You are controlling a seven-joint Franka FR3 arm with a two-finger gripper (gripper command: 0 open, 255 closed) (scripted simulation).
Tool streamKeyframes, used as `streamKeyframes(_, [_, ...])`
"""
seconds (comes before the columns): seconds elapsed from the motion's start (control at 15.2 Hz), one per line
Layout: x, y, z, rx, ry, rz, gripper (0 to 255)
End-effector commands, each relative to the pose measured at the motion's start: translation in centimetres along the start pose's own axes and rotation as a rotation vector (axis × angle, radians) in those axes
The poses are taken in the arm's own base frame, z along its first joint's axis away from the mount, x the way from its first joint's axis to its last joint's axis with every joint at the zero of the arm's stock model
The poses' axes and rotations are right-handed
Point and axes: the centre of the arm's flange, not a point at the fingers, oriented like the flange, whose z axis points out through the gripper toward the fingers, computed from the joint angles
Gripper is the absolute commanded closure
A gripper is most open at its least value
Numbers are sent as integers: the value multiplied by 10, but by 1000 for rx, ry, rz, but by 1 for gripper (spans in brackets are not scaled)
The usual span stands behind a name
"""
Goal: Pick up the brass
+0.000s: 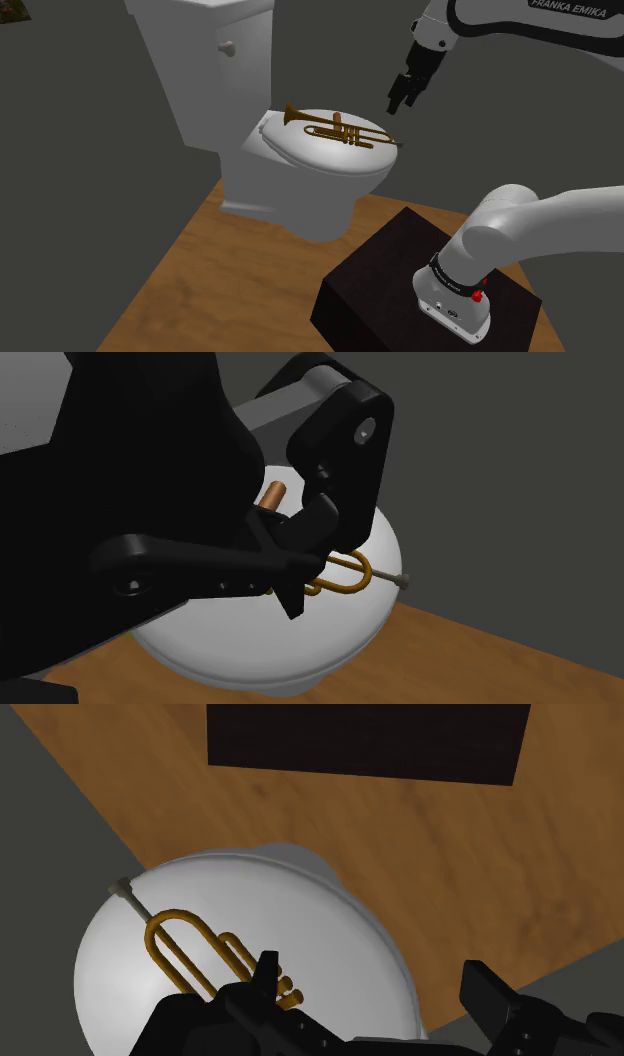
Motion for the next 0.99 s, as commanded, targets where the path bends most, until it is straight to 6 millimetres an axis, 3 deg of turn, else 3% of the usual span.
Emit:
streamKeyframes(0.0, [0, 0, 0, 0, 0, 0, 0])
streamKeyframes(0.92, [144, 48, 114, -134, -107, -172, 0])
